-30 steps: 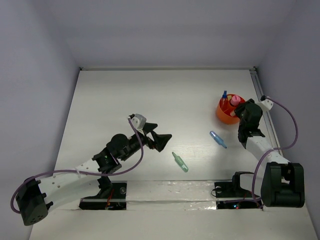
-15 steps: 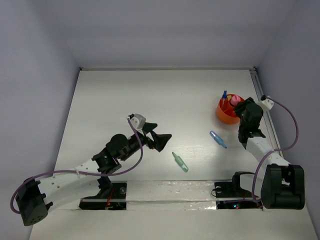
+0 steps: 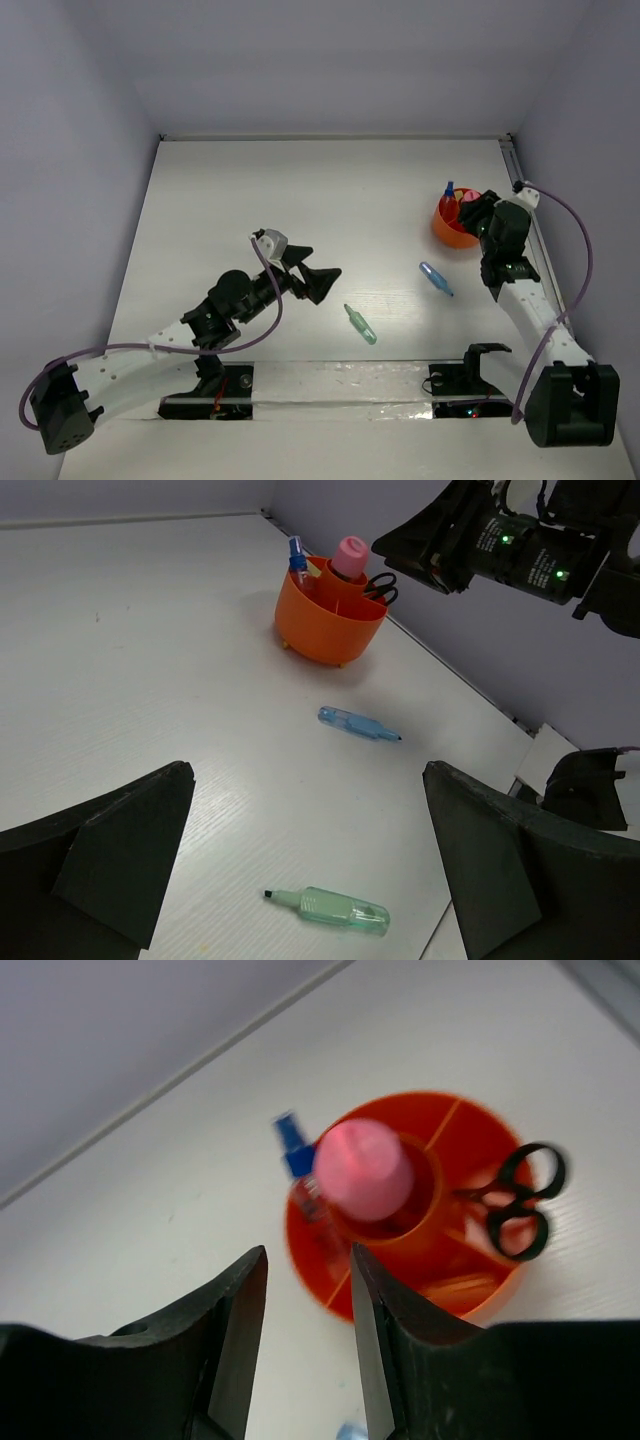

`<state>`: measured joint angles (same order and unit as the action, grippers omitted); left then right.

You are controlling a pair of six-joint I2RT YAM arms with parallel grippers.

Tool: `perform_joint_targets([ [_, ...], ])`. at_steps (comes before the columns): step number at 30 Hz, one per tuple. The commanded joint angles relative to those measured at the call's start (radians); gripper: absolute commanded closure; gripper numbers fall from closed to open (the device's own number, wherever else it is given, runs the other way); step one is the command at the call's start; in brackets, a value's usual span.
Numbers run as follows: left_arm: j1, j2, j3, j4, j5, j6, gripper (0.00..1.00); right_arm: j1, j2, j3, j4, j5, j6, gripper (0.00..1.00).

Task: Sort the stationery into containers
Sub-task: Place the pen in the storage box, then move the pen to the center of the board.

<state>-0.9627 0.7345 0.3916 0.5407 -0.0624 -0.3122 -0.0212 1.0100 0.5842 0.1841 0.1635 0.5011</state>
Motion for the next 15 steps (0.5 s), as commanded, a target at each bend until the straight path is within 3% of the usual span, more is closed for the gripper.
perform_joint_targets([
  [1, -0.004, -0.021, -0.014, 0.045, -0.016, 0.007, 0.01, 0.067, -0.059, 0.040, -0.180, -0.160, -0.021, 0.56],
  [6, -0.004, 0.000, -0.011, 0.044, -0.030, 0.012, 0.01, 0.106, -0.143, -0.058, -0.300, -0.266, 0.046, 0.58],
  [9, -0.004, 0.019, -0.010, 0.050, -0.031, 0.013, 0.01, 0.106, -0.194, -0.093, -0.398, -0.282, 0.063, 0.54],
  [15, -0.004, 0.028, -0.005, 0.053, -0.013, 0.019, 0.01, 0.106, -0.116, -0.054, -0.577, -0.268, 0.014, 0.23],
])
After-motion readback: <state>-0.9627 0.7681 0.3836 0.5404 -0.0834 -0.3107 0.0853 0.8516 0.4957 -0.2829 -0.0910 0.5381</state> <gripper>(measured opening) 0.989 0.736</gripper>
